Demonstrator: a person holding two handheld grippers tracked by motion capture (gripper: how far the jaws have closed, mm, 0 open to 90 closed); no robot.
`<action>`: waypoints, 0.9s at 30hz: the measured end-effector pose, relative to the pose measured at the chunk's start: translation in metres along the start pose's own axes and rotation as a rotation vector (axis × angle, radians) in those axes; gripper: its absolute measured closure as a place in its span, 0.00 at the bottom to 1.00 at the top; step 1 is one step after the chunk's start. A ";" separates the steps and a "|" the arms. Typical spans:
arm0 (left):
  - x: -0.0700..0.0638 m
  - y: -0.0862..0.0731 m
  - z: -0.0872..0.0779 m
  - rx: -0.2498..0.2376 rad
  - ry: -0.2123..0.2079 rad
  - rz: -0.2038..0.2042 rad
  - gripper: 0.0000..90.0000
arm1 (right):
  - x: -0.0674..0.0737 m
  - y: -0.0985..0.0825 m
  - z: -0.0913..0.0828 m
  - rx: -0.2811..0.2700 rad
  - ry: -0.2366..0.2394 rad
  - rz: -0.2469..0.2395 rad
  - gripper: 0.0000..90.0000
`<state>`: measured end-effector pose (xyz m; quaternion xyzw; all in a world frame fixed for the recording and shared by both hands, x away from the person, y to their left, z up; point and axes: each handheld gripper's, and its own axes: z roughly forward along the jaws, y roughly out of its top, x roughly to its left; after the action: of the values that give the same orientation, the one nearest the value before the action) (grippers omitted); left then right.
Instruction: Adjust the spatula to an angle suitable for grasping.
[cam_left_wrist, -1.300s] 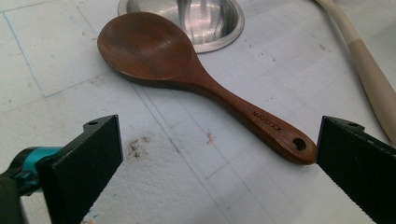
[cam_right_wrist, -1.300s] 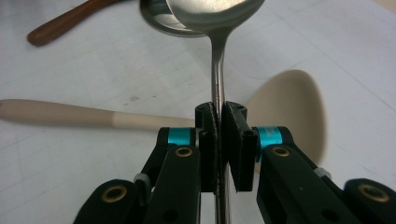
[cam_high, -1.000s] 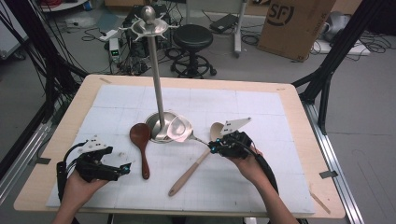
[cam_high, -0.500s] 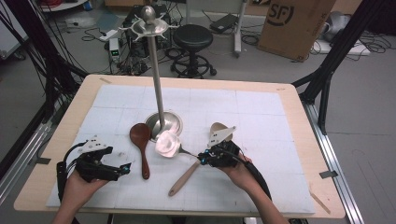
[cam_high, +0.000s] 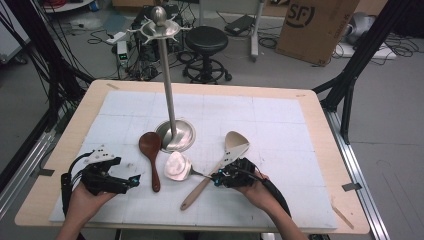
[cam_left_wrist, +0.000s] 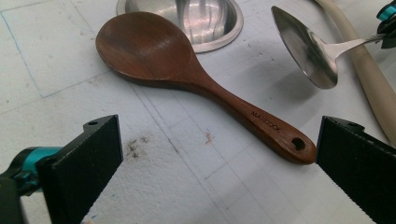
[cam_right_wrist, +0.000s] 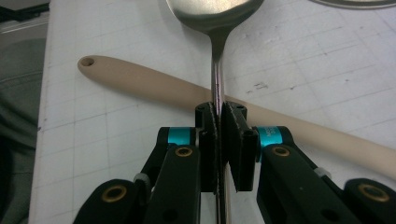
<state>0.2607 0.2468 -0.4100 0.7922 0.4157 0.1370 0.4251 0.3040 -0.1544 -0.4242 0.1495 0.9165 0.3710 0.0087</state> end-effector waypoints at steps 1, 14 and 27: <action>0.000 0.000 0.000 -0.002 0.001 0.000 0.02 | 0.000 -0.001 0.000 0.002 0.001 -0.007 0.93; 0.000 0.000 0.001 -0.001 0.000 0.001 0.02 | 0.001 -0.008 0.004 0.006 0.008 0.003 0.93; -0.001 0.000 0.001 0.002 -0.002 0.006 0.02 | 0.001 -0.011 0.000 -0.010 0.010 0.001 0.87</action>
<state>0.2609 0.2456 -0.4100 0.7943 0.4129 0.1370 0.4242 0.3003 -0.1616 -0.4311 0.1482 0.9145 0.3765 0.0045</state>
